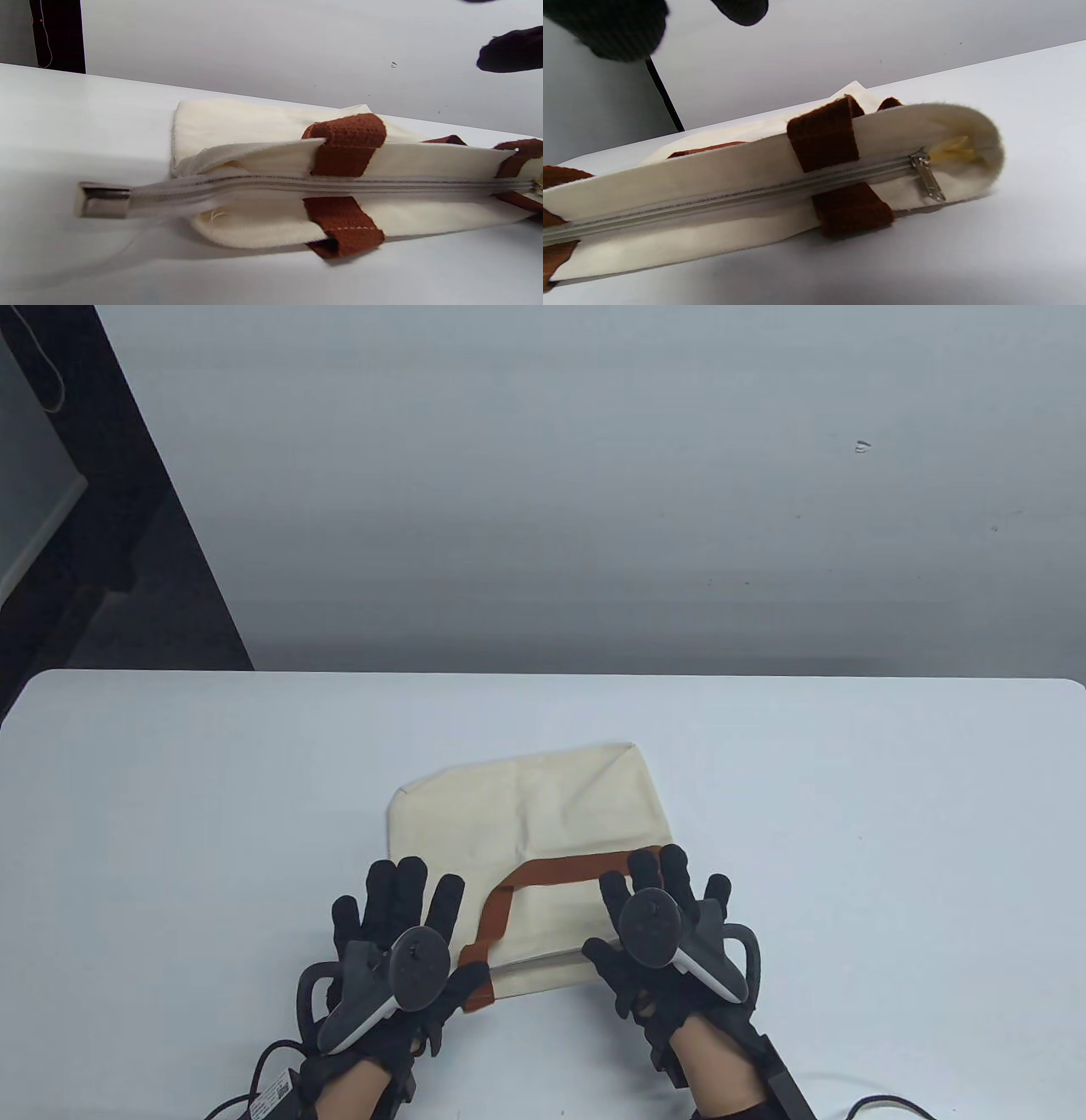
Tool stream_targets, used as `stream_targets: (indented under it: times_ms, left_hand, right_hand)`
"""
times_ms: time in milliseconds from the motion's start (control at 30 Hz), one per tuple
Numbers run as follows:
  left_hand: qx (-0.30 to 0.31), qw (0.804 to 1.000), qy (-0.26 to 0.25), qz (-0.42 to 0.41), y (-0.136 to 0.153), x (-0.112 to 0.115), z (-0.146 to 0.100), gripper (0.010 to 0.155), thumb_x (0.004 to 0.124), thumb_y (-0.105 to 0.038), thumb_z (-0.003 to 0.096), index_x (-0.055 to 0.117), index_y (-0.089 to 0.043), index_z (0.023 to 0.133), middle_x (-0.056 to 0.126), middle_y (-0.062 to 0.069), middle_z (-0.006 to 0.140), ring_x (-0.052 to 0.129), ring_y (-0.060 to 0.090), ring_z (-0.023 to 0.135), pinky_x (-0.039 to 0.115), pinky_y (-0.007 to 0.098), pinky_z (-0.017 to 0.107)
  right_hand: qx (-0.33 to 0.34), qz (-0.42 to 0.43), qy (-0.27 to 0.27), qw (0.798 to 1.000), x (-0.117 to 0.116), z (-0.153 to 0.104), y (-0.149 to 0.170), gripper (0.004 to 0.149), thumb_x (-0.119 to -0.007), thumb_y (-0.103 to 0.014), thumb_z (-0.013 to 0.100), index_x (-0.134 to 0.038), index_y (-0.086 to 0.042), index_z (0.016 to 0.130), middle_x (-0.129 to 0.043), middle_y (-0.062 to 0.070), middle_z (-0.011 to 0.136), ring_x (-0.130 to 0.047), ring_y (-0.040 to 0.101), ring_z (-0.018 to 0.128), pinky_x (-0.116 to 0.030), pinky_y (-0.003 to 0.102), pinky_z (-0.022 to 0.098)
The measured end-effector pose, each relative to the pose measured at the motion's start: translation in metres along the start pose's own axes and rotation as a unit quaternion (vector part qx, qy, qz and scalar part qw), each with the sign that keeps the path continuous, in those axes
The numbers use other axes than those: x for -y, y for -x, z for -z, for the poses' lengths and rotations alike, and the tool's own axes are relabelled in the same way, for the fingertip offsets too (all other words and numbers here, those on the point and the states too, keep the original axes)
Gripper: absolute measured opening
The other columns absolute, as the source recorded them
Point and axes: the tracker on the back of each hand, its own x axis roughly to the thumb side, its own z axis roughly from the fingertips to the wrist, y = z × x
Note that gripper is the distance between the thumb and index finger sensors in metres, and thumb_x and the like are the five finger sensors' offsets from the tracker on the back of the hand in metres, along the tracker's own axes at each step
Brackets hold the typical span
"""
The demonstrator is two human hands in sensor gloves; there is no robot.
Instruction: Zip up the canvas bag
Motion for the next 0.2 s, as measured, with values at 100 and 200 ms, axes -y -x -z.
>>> stream_targets:
  times_ms: [100, 200]
  left_hand:
    - [0.0, 1.0, 0.004, -0.001, -0.0001, 0.0005, 0.0002, 0.088, 0.056, -0.079, 0.0311, 0.005, -0.053, 0.098, 0.002, -0.003, 0.117, 0.002, 0.028, 0.114, 0.02, 0.067, 0.077]
    - [0.001, 1.0, 0.004, -0.002, 0.0001, 0.0003, 0.0002, 0.088, 0.056, -0.078, 0.0312, 0.005, -0.053, 0.099, 0.002, -0.003, 0.117, 0.002, 0.028, 0.114, 0.021, 0.067, 0.077]
  right_hand:
    - [0.0, 0.001, -0.002, 1.0, -0.0003, 0.0, 0.0001, 0.077, -0.067, -0.061, 0.039, -0.031, -0.037, 0.102, -0.008, -0.003, 0.111, 0.006, 0.025, 0.104, 0.004, 0.066, 0.064]
    - [0.0, 0.003, -0.005, 1.0, -0.0005, 0.0001, 0.0, 0.076, -0.067, -0.06, 0.039, -0.032, -0.037, 0.102, -0.009, -0.003, 0.111, 0.006, 0.026, 0.104, 0.003, 0.066, 0.064]
